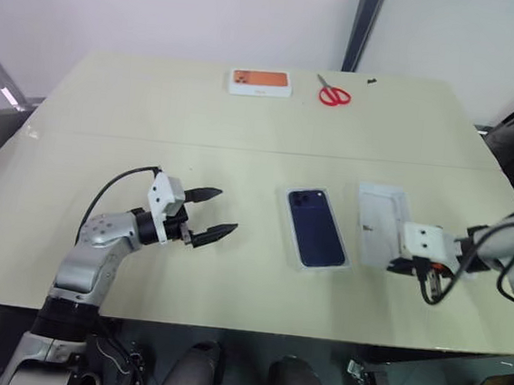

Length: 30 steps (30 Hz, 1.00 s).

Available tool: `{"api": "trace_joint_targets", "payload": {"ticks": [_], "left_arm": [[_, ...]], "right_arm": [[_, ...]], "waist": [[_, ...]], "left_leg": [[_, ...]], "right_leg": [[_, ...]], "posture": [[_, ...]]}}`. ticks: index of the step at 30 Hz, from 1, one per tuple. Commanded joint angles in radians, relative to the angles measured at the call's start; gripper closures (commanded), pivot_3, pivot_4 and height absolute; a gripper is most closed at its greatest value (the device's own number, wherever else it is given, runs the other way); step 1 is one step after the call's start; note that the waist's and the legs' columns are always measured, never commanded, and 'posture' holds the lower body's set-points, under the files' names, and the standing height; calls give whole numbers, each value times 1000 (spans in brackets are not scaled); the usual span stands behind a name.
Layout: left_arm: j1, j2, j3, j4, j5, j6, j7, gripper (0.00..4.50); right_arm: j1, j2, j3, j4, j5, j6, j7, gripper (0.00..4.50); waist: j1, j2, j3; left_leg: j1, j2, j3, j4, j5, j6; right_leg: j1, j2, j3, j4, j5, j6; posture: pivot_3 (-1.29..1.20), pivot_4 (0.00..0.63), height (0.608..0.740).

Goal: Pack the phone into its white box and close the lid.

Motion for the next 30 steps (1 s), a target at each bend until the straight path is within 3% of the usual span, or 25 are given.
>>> {"api": "trace_joint_targets", "payload": {"ticks": [1, 5, 9, 13, 16, 22, 24, 26, 30], "left_arm": [[-16, 1, 9, -10, -12, -8, -10, 97], [-35, -5, -3, 9, -3, -17, -20, 97], [-48, -10, -7, 21, 0, -19, -29, 97], [-54, -13, -6, 33, -1, -19, -30, 97], [-52, -14, -7, 31, 1, -21, -29, 97], [-41, -9, -2, 21, -2, -19, -27, 97], [-40, -10, -1, 21, -4, -17, -25, 97], [-42, -12, -1, 22, -5, -18, -25, 97], [-48, -10, -4, 25, -7, -18, -36, 97]], "right_arm": [[116, -44, -111, -91, 50, -42, 8, 4472], [228, -72, -183, -73, 10, -130, -32, 4472], [245, -90, -216, -38, -4, -206, -44, 4472], [234, -92, -213, -31, 12, -161, -30, 4472], [230, -84, -220, -52, 52, -132, -4, 3542], [222, -126, -227, -31, 54, -94, 32, 498], [181, -116, -240, -42, 103, -11, 31, 498], [80, -87, -236, -79, 200, 217, 6, 498], [-139, 5, -173, -96, 247, 605, -141, 498]], "waist": [[-1, 0, 0], [-2, 0, 0], [-2, 0, 0], [-3, 0, 0], [-3, 0, 0], [-2, 0, 0], [-2, 0, 0], [-7, 0, 0], [-12, 1, 0]], "left_leg": [[0, 0, 0, 0, 0, 0], [1, 0, 0, 0, 0, 0], [1, 0, 0, 0, 0, 0], [1, 0, 0, 0, 0, 0], [1, 0, 0, 0, 0, 0], [1, 0, 0, 1, 0, 0], [1, 0, 0, 1, 0, 0], [1, 0, 0, 1, 0, 0], [1, 1, 0, 0, 0, 0]], "right_leg": [[0, 0, 0, 0, 0, 0], [0, 0, 0, 0, 0, 0], [1, 0, 0, 0, 0, 0], [1, 0, 0, 0, 0, 0], [1, 0, 0, 0, 0, 0], [1, 0, 0, 0, 0, 0], [1, 0, 0, 0, 0, 0], [1, 0, 0, 0, 0, 0], [0, 1, 0, 1, 0, 0]], "posture": [[0, 150, 734], [0, 150, 734], [0, 150, 734], [0, 150, 734], [0, 150, 734], [0, 150, 734], [0, 150, 734], [0, 150, 734], [0, 150, 734]]}}
